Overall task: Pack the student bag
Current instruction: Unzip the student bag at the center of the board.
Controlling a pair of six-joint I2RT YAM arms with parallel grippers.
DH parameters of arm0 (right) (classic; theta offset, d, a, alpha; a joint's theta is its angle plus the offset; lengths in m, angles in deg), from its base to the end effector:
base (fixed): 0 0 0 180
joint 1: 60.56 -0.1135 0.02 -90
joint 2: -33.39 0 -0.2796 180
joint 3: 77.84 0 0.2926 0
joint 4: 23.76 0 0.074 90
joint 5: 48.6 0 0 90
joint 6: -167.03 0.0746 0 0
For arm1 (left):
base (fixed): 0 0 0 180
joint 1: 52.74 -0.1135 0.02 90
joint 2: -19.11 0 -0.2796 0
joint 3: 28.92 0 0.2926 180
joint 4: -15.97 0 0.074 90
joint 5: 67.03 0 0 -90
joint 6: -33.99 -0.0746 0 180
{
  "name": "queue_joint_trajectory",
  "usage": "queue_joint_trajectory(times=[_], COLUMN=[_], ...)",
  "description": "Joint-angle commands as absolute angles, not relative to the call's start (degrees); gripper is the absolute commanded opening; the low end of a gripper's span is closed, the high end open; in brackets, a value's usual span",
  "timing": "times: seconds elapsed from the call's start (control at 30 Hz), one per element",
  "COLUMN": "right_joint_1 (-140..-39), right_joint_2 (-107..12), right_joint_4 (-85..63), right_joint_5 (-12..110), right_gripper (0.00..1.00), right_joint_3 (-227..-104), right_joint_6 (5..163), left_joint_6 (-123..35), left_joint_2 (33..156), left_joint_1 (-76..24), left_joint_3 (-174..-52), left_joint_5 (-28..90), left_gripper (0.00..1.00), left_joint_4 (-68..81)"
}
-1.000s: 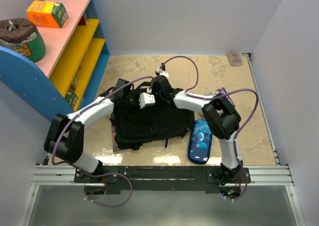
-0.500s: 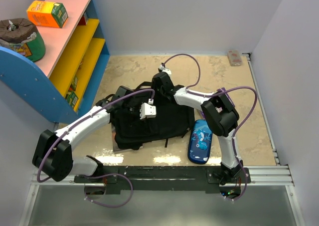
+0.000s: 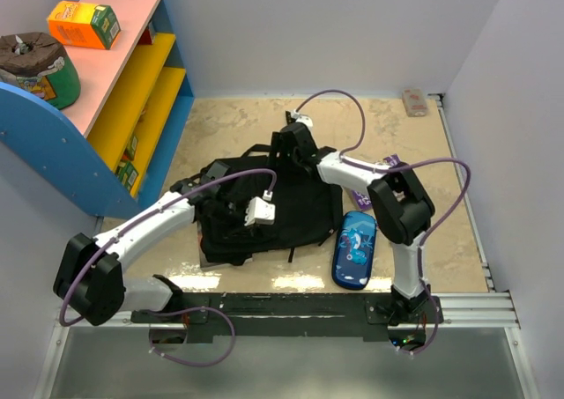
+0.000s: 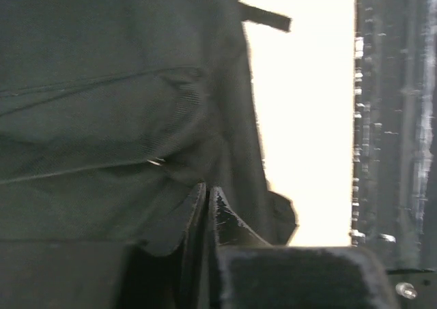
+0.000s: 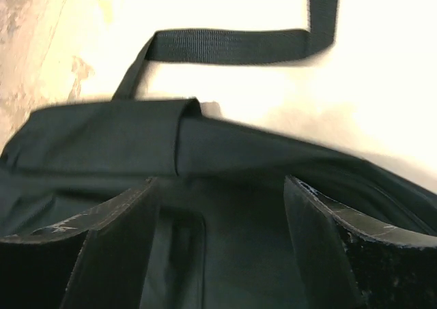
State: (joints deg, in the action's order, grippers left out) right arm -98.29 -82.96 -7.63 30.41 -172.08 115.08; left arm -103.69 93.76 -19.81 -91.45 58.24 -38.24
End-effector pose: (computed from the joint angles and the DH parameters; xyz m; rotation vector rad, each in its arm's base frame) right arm 0.4285 0.3136 0.1628 0.1123 2.2697 0.5040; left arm 0.2168 -0.1918 0.1981 1.7885 1.8446 -0.7393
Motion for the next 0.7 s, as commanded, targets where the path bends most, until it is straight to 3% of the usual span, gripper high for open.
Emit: queue_joint_trajectory(times=[0.0,0.1,0.2,0.47,0.57,0.67], right_joint_1=[-100.9,-105.0,-108.6,-112.5,-112.6,-112.6], right_joint_2=[-73.7,-70.3,-67.7,-68.6,-69.6,-69.9], right_joint_4=[-5.2,-2.7,-1.6,-0.3,0.0,-0.9], right_joint_5=[27.4,25.4,22.5,20.1,19.4,19.3], right_gripper=[0.76,0.77,0.77,0.72,0.68,0.61], right_joint_3=[-167.6,-164.6,-161.5,-160.1,-160.5,-159.7], right_joint_6=[111.1,110.0,109.8,110.3,109.9,109.5], left_joint_6=[-101.8,-99.7,-97.7,-81.3,-78.5,-77.4], left_joint_2=[89.2,88.8,88.4,86.0,86.7,88.4], left_joint_1=[-19.3,-19.3,-19.3,-24.9,-32.1,-32.5], left_joint_3=[-91.8,-93.1,-93.2,-91.3,-90.9,-89.5], left_joint_5=[63.0,64.0,63.6,49.6,49.4,46.0], left_gripper=[0.16,0.34,0.39,0.38,0.37,0.36], left_joint_4=[-41.7,-41.5,-40.5,-24.9,-22.3,-20.4])
